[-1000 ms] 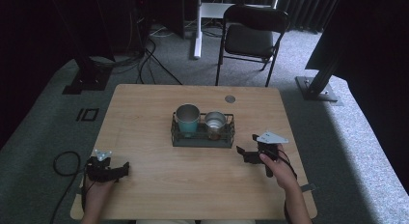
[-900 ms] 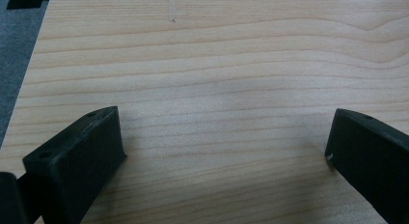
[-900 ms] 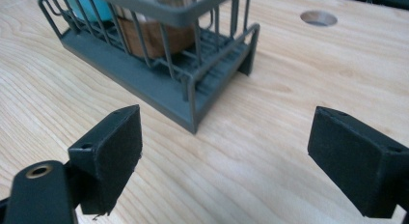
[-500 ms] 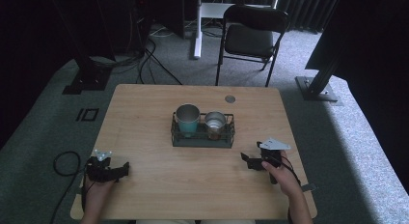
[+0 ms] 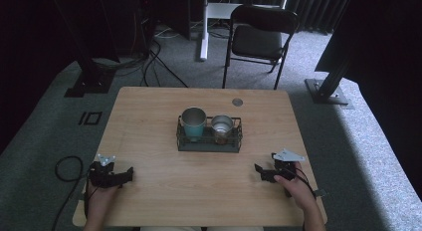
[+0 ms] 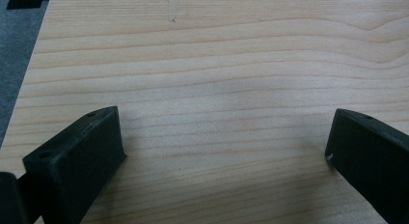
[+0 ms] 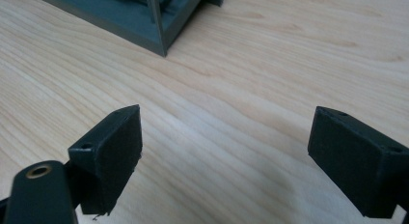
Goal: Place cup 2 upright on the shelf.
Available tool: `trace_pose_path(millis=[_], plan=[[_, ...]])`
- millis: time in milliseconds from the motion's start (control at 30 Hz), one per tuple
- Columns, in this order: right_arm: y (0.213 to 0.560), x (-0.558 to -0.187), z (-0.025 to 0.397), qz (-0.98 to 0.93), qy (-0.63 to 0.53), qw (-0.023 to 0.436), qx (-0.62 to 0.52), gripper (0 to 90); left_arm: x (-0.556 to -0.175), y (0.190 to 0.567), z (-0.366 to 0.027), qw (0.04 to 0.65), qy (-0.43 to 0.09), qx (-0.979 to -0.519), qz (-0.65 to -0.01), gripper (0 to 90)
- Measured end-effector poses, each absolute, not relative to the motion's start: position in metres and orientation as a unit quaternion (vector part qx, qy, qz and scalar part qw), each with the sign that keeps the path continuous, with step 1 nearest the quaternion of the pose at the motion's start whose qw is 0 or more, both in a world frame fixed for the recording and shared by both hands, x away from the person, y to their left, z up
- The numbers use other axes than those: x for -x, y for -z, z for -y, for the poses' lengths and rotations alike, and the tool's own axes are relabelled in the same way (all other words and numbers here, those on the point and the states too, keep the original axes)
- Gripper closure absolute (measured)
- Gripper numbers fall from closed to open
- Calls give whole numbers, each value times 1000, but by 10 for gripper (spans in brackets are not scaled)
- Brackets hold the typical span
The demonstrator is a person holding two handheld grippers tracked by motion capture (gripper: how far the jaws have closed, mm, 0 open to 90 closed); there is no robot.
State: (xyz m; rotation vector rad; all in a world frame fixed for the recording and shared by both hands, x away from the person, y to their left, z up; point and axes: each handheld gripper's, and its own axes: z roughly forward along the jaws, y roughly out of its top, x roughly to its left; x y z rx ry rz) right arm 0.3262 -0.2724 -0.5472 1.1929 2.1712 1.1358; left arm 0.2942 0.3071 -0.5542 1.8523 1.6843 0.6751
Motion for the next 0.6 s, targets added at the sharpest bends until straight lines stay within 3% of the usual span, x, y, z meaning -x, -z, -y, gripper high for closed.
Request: trace_pose_path(millis=[600], plan=[[553,-310,284,-778,-384,211,-450,118,-294,554,-307,271,-251,-688,-625,4]])
